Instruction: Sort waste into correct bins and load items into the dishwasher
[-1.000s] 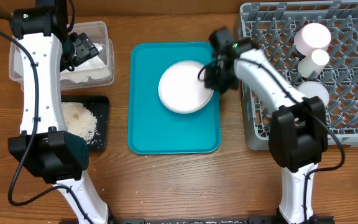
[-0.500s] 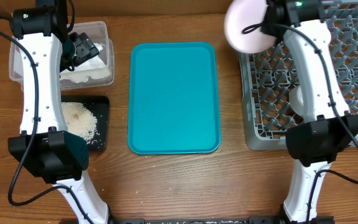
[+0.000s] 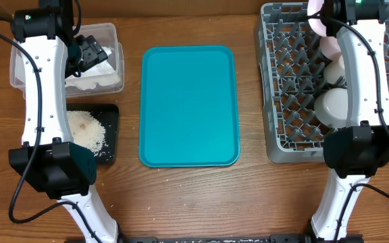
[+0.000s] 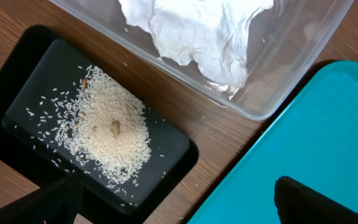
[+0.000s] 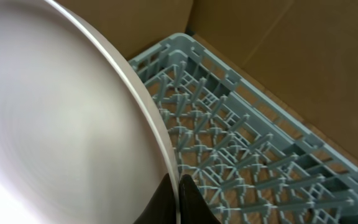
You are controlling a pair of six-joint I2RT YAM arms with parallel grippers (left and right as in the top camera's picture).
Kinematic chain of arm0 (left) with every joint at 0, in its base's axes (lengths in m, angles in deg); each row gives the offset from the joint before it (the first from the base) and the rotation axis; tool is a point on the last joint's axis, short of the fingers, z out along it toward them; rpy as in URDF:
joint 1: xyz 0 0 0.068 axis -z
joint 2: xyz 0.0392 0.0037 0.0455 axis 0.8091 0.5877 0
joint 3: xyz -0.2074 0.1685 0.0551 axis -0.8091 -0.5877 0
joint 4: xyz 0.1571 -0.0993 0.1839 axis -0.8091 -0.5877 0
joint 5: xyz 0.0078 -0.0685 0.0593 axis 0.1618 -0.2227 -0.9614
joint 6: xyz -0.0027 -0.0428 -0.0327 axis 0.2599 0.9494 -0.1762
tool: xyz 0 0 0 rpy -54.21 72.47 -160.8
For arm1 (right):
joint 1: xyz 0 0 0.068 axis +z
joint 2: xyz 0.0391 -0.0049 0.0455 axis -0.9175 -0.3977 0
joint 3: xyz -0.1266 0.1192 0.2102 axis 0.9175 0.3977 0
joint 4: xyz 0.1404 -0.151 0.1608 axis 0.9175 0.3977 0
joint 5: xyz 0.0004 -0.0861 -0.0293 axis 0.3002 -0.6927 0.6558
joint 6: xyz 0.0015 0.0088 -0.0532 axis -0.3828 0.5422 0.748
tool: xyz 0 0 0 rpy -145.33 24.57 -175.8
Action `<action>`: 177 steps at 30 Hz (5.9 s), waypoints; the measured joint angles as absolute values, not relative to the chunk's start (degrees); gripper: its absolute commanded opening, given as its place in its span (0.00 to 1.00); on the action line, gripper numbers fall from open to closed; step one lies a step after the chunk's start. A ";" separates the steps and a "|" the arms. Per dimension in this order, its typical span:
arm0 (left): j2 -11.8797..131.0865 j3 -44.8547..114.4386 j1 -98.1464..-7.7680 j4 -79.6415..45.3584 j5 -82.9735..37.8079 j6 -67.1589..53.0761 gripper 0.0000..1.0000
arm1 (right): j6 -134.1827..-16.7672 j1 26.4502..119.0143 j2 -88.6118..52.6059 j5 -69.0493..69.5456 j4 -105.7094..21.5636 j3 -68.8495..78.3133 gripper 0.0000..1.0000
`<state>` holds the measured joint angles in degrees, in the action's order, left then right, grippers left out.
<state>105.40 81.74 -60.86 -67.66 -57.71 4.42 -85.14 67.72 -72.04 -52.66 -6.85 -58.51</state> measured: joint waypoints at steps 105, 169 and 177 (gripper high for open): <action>105.40 81.74 -60.86 -67.64 -57.71 4.42 1.00 | -85.09 49.23 -73.66 8.39 -16.05 -52.78 0.04; 105.40 81.74 -60.86 -67.62 -57.69 4.42 1.00 | -70.56 74.45 -42.89 7.62 22.09 -47.36 0.13; 105.40 81.74 -60.86 -67.62 -57.71 4.42 1.00 | -70.34 77.60 -28.31 4.96 22.61 -29.70 1.00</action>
<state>105.40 81.74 -60.86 -67.62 -57.71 4.42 -70.34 77.60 -28.31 4.96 22.61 -29.70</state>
